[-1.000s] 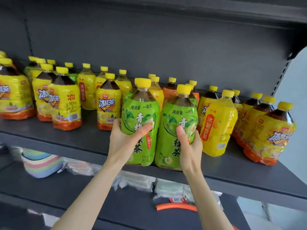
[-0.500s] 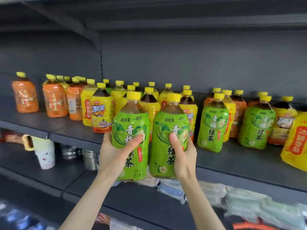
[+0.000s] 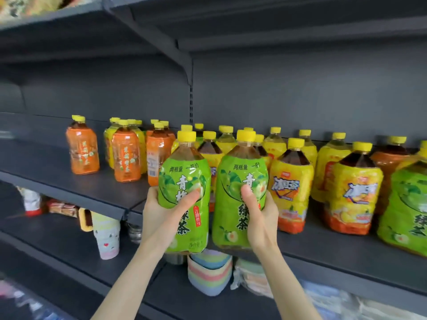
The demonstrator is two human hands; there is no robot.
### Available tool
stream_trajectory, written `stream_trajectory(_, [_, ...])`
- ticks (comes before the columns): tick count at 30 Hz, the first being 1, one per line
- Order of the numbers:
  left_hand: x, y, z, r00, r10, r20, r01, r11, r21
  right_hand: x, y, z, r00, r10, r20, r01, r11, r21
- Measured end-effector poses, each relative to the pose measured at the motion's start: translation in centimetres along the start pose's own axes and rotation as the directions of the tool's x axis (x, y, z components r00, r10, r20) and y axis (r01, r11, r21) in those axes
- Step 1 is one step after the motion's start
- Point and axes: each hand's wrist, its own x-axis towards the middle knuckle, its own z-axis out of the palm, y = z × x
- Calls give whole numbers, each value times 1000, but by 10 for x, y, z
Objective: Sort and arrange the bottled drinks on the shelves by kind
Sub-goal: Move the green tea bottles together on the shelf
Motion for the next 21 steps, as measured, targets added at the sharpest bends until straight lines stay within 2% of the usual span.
stream_trajectory(5, [52,-15,-29,1000,3,16,-4,999,46,17,12,55,1000,4,2,-4,1000,8])
stream_trajectory(11, [100,-26,-64,999,27,36,-27,999,21,24,31,111,999,-24,-21,24,999,-22])
stream_trajectory(15, [131,-43,-86,997,28,76,-30,999,22,24,41,147,993,-54,-109,48,997,-61])
stream_trajectory(21, [176,-58,-108,979,18,203,-25,999,33,20,60,200,943,-67,-325,13,986,-167])
